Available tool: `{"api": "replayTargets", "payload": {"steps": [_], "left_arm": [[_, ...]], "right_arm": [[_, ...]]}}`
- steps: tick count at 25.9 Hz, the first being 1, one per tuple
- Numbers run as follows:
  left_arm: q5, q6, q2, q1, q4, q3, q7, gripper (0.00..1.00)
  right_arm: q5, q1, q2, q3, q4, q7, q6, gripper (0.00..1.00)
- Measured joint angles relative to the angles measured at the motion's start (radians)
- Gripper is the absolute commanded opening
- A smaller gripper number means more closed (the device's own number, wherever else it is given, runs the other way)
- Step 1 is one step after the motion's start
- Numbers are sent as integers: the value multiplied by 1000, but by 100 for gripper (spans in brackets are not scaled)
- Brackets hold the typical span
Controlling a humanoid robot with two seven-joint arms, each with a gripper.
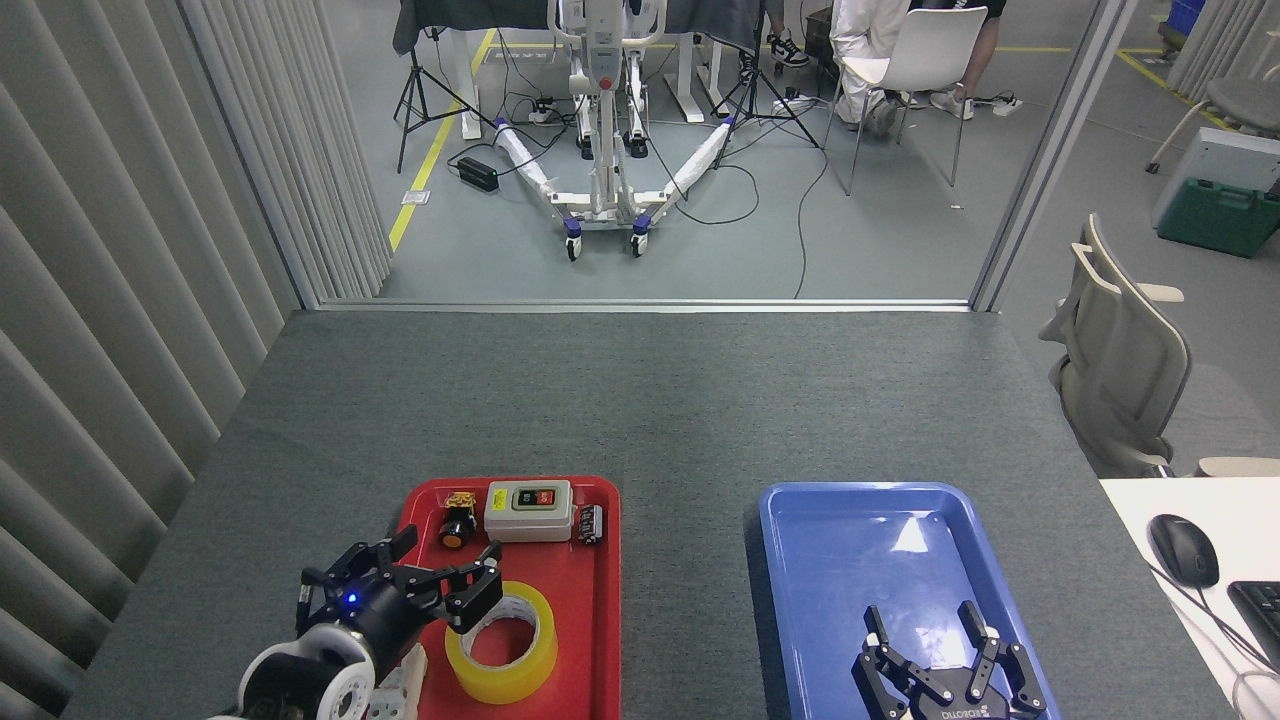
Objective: Place and move tape with both arms
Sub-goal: 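Grasp the yellow tape roll with the left gripper and lift it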
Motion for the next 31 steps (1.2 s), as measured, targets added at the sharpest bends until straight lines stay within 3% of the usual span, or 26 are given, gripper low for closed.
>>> {"api": "replayTargets", "payload": {"steps": [7,13,22,27,31], "left_arm": [[23,-64,9,-195,37,-89,-513,100],[30,-152,-7,-360,262,-141,-787,100],[44,-189,-84,-499,587,-157,-860,100],[44,-191,-108,-532,681,-159,-861,99],[43,-189,-113,-552,749,-159,-861,87]], "right_arm": [[0,0,-1,0,0,0,-1,100],[0,0,-1,0,0,-2,-1,100],[1,0,-1,0,0,-3,0,100],[1,1,0,1,0,-2,0,100],[2,1,1,1,0,-1,0,100]]}}
